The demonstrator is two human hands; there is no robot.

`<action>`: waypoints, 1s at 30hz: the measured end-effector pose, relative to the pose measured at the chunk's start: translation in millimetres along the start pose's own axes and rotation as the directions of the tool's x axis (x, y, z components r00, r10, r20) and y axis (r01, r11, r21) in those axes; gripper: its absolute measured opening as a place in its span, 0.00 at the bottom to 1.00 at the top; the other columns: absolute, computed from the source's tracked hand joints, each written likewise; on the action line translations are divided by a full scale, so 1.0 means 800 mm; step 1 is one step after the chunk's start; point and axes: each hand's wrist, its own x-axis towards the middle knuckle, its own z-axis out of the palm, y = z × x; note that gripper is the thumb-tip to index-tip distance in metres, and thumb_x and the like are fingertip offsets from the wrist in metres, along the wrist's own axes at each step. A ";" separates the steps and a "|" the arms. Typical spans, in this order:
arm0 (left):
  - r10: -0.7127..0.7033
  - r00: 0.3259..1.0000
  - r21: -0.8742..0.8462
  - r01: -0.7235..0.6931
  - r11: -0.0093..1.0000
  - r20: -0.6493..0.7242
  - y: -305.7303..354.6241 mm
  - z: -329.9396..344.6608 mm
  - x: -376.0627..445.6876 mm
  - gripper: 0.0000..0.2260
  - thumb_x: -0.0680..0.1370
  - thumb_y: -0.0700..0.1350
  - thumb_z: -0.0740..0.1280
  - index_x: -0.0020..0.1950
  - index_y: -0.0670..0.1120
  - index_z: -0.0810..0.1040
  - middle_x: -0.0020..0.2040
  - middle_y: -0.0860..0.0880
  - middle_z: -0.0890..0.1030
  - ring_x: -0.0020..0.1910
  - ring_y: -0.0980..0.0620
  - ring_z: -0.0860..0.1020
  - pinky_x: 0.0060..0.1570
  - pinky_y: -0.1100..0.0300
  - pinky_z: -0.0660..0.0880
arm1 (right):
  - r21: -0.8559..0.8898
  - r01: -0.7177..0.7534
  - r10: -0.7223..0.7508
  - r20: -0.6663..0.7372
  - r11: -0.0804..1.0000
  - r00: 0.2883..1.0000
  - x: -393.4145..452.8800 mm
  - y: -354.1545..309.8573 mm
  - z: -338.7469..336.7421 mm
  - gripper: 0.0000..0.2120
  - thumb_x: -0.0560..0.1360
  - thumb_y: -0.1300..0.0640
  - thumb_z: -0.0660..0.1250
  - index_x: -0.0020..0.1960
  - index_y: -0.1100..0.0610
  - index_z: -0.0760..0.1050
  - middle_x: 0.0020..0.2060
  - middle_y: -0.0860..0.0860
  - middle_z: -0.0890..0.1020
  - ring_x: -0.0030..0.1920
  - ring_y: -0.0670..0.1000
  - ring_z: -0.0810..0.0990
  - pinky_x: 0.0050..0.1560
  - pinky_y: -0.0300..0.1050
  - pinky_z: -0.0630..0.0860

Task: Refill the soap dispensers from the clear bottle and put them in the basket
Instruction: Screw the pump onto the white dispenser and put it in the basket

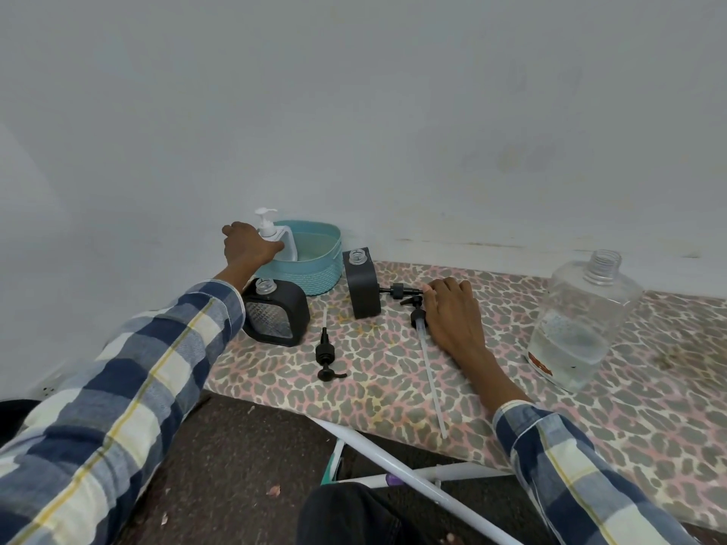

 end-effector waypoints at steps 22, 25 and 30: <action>-0.088 0.991 -0.046 0.092 0.995 0.099 0.004 0.010 -0.001 0.48 0.74 0.59 0.78 0.80 0.39 0.53 0.74 0.37 0.61 0.76 0.35 0.66 0.73 0.38 0.69 | 0.013 -0.005 0.005 0.023 1.000 1.000 0.004 0.004 0.005 0.26 0.86 0.45 0.46 0.58 0.57 0.79 0.55 0.54 0.82 0.55 0.59 0.75 0.58 0.57 0.74; -0.100 0.995 -0.015 0.100 0.995 -0.005 0.023 -0.005 -0.021 0.48 0.74 0.62 0.76 0.80 0.40 0.52 0.77 0.39 0.60 0.78 0.35 0.61 0.74 0.28 0.59 | 0.040 -0.011 0.010 0.022 0.999 1.000 0.001 -0.001 -0.002 0.28 0.85 0.45 0.45 0.59 0.58 0.79 0.55 0.56 0.82 0.56 0.60 0.74 0.57 0.57 0.74; 0.291 0.911 0.042 -0.291 0.956 -0.291 0.057 -0.029 -0.094 0.26 0.77 0.51 0.71 0.68 0.41 0.66 0.67 0.40 0.69 0.68 0.37 0.69 0.64 0.36 0.71 | 0.095 -0.013 0.011 0.023 0.995 1.000 -0.005 -0.012 -0.020 0.28 0.84 0.45 0.45 0.61 0.59 0.79 0.59 0.57 0.80 0.59 0.60 0.74 0.59 0.58 0.75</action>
